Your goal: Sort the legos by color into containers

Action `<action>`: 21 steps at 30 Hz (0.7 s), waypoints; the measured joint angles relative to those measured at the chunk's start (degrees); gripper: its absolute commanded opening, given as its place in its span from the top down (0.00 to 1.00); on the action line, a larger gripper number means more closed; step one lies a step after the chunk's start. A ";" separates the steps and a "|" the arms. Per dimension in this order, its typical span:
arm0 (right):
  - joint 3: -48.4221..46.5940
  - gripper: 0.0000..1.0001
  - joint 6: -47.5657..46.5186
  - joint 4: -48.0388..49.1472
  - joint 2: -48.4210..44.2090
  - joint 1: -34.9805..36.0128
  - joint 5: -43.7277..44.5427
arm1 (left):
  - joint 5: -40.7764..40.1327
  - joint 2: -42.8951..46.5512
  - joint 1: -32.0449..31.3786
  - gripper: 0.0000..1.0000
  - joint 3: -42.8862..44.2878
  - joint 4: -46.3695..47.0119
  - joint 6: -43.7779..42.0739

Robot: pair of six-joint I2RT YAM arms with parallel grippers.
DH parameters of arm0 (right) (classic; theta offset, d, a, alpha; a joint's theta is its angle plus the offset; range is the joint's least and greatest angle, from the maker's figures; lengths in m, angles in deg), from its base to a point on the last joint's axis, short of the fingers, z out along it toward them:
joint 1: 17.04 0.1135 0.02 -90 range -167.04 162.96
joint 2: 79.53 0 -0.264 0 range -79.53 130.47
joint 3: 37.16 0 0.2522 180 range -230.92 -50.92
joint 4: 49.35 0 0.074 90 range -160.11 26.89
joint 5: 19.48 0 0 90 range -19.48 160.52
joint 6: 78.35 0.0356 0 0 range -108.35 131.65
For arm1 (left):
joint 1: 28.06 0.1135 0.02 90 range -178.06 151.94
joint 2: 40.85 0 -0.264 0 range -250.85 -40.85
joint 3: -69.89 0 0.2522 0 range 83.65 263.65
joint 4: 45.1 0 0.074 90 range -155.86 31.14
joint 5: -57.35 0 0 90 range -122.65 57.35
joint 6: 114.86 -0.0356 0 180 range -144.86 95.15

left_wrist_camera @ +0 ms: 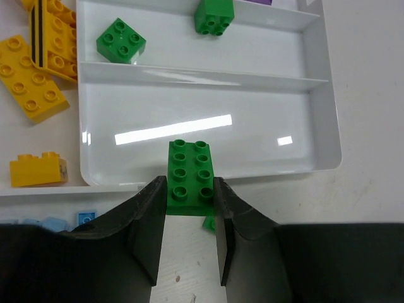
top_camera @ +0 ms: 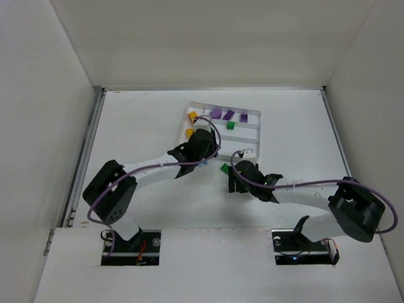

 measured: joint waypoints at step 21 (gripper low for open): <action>0.59 0.75 -1.07 0.59 -5.44 0.15 1.62 | 1.22 -14.03 5.64 0.80 18.60 0.98 -2.60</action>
